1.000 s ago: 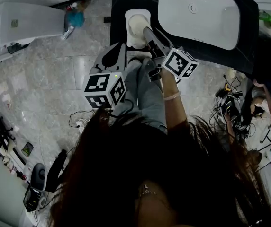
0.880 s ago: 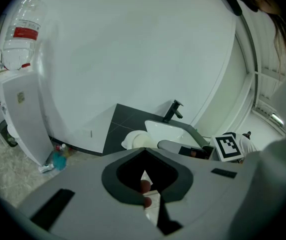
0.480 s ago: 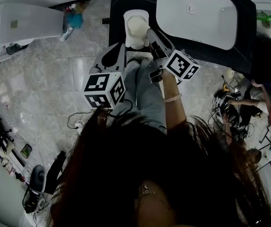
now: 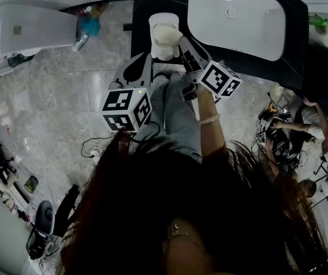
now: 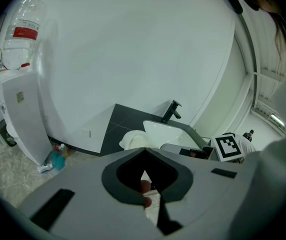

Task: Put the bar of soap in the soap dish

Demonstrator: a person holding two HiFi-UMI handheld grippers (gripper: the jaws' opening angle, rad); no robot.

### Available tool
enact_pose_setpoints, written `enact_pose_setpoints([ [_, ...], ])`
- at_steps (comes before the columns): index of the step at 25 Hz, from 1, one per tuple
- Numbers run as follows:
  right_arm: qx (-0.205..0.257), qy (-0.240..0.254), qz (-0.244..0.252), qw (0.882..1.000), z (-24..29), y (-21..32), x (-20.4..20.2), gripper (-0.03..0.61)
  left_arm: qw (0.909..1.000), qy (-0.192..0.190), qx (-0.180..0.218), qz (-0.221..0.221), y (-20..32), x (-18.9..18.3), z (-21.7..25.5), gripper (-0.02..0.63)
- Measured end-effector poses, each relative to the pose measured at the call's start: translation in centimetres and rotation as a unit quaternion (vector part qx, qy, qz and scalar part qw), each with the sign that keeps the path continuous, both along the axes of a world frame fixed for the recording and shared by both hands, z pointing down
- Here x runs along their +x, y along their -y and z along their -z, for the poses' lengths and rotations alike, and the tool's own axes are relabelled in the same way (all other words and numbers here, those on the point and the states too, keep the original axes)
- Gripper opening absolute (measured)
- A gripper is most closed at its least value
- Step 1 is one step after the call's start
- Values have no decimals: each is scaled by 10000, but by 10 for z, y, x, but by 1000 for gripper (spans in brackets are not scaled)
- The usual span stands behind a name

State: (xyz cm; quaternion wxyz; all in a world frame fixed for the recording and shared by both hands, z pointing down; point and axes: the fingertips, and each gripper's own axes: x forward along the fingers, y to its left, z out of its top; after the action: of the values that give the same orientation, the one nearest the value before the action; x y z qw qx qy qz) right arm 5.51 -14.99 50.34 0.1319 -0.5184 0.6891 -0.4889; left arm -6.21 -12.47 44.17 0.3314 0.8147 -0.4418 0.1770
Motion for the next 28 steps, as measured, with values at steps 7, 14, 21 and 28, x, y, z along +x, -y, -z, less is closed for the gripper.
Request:
enact_pose_setpoints([
  [7,10,-40,72,10000,3,2,-1,94,10000,-3,-13,29,2,-1,5,-3],
  [14,135,-174,112,9997,13,2,6,94,10000,1,58,55,4,0,9,-3],
  [21,529,-956,413,9932,58,-4,9,77,9995,-28,312,48,4,0,27,-3],
  [28,1029,-1712,594,9780,120,-10,6,53,9974,-118,710,22,7,3,65,-3],
])
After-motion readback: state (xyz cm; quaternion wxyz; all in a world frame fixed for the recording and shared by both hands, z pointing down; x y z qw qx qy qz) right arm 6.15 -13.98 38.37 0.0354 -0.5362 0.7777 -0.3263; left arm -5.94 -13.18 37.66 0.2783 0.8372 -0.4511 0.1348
